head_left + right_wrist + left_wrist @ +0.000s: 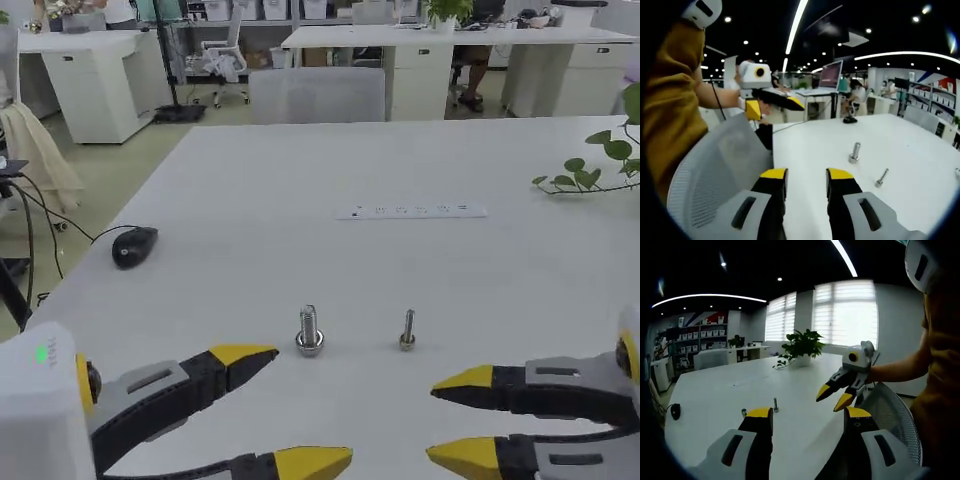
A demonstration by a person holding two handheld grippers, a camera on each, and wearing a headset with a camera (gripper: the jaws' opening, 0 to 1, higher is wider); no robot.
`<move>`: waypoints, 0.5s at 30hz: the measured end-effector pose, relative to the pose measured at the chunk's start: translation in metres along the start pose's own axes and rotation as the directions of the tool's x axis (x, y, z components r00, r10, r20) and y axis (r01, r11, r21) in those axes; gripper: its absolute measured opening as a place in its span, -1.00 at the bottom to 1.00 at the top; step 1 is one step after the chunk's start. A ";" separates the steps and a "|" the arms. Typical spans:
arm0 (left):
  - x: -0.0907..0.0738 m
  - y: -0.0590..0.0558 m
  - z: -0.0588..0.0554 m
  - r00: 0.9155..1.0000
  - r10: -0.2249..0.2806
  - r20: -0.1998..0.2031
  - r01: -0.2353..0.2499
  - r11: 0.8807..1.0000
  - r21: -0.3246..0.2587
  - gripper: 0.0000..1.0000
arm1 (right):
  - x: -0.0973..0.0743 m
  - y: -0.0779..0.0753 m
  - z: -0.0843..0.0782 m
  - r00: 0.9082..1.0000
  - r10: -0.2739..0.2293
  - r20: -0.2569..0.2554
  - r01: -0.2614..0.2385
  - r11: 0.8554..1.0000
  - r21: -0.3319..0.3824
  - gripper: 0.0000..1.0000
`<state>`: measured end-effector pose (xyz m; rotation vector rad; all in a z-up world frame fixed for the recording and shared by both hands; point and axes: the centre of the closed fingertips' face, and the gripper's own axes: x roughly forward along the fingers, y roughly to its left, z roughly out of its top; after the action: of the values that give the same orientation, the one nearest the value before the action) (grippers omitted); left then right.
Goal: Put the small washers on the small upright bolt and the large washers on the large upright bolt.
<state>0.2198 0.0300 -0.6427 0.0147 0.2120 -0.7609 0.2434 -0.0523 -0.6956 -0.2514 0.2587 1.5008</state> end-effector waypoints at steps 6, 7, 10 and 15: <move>-0.002 -0.005 0.004 1.000 0.014 0.006 -0.014 1.000 0.008 0.14 | -0.018 0.004 0.006 0.998 -0.038 0.051 0.037 0.999 0.037 -0.28; -0.002 -0.005 0.004 1.000 0.017 0.005 -0.017 1.000 0.007 0.14 | -0.020 0.004 0.006 0.998 -0.040 0.054 0.038 0.998 0.044 -0.27; -0.003 -0.006 0.004 1.000 0.025 0.003 -0.025 1.000 0.004 0.15 | -0.026 0.002 0.002 0.997 -0.062 0.056 0.058 0.997 0.060 -0.24; -0.004 -0.005 0.001 0.999 0.032 -0.004 -0.032 0.999 0.003 0.16 | -0.032 0.001 0.001 0.997 -0.057 0.060 0.053 0.996 0.065 -0.23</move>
<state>0.2137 0.0291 -0.6402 0.0227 0.2140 -0.7294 0.2404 -0.0819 -0.6850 -0.1607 0.2475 1.4405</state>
